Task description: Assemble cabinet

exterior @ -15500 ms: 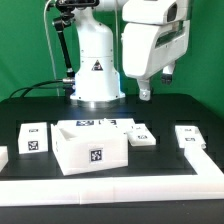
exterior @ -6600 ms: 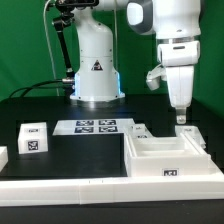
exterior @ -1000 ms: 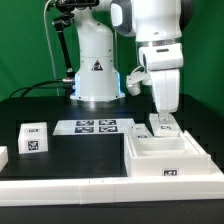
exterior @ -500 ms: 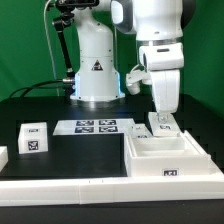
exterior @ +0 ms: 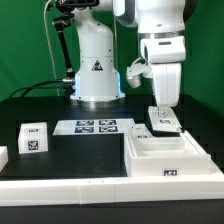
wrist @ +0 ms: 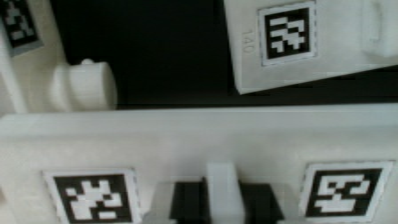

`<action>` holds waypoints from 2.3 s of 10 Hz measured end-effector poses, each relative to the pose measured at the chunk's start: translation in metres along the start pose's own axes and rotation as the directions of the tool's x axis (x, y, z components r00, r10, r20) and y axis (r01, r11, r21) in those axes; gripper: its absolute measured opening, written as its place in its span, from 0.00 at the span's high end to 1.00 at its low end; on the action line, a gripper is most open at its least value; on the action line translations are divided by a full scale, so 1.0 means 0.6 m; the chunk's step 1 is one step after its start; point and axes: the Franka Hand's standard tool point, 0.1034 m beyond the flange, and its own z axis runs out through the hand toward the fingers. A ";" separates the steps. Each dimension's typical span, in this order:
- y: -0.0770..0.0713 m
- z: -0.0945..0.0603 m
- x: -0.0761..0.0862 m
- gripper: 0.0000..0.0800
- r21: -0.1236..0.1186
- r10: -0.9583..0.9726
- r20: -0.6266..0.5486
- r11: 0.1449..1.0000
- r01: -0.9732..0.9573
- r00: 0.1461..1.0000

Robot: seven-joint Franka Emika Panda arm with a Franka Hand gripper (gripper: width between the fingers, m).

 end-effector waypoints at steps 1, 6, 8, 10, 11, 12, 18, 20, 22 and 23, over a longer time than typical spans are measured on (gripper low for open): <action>-0.001 0.001 -0.001 0.91 0.002 0.001 0.000 1.000 -0.001 1.000; 0.012 0.007 0.001 0.91 0.028 -0.111 -0.001 0.993 0.111 0.994; 0.010 0.009 0.000 0.91 0.029 -0.094 0.000 0.995 0.094 0.996; 0.010 0.009 -0.001 0.91 0.030 -0.094 0.000 0.995 0.094 0.996; 0.012 0.009 -0.001 0.91 0.029 -0.092 -0.001 0.995 0.092 0.996; 0.017 0.013 0.003 0.91 0.030 -0.086 -0.005 0.996 0.086 0.996; 0.054 0.015 0.008 0.91 0.013 0.006 -0.022 1.000 -0.006 1.000; 0.054 0.015 0.008 0.91 0.014 0.006 -0.022 1.000 -0.006 1.000; 0.065 0.016 0.007 0.91 0.007 -0.027 -0.028 1.000 0.027 0.999; 0.082 0.015 0.008 0.91 0.002 -0.022 -0.035 1.000 0.022 0.999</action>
Offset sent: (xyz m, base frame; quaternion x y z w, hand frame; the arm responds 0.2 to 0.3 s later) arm 0.0090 0.0080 -0.0042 0.0141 0.0150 -0.0739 0.9971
